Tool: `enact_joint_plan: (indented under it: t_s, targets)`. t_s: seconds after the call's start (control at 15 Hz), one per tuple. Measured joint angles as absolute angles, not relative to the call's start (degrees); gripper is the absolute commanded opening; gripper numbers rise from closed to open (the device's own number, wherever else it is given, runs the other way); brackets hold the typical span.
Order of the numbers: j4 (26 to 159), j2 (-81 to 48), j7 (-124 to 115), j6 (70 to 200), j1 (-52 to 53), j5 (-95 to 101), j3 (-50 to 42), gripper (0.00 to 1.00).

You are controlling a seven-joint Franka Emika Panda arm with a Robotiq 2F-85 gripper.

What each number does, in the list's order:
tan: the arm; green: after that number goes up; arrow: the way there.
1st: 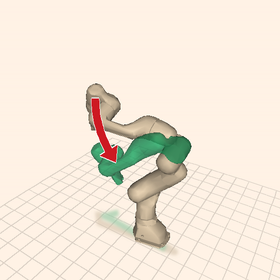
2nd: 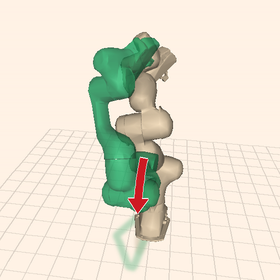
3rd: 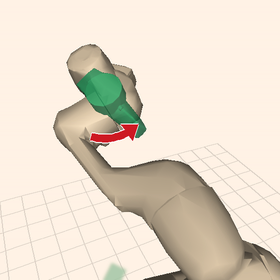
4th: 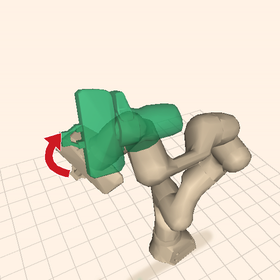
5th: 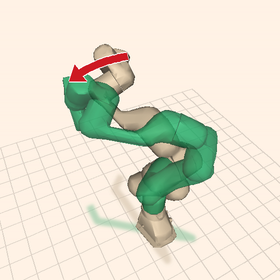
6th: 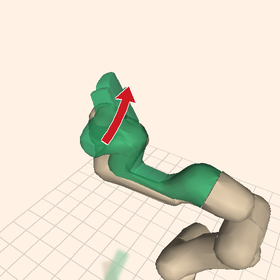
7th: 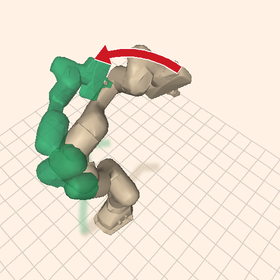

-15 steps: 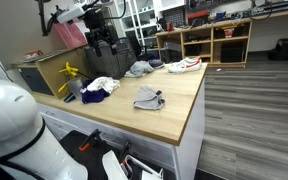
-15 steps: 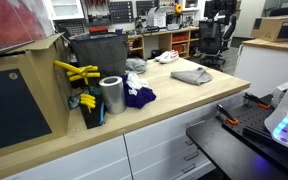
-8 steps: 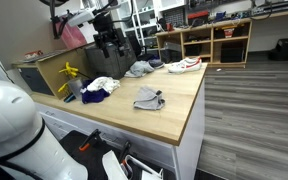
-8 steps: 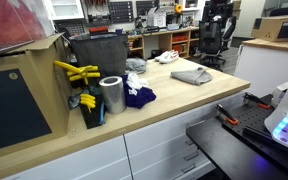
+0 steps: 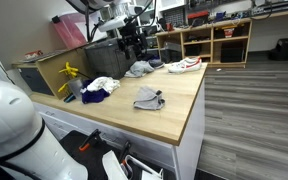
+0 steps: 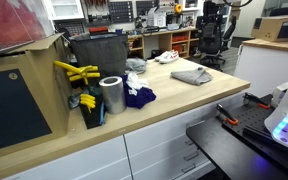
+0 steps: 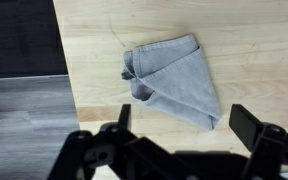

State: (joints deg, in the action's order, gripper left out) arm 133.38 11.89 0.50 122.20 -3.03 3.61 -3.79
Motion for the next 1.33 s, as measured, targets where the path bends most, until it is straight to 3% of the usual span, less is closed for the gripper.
enact_joint_plan:
  t_s: [0.87, 0.93, 1.0, 1.33]
  targets:
    - [118.0, -10.4, 7.8, 121.8, -2.4, 1.9, -2.0, 1.0]
    - [117.2, -11.6, 7.7, 121.7, -2.3, 1.9, -1.7, 0.75]
    - [116.5, -12.7, 7.7, 121.7, -2.1, 2.0, -1.5, 0.74]
    - [114.3, -17.3, 7.5, 121.7, -0.9, 4.2, -0.7, 0.36]
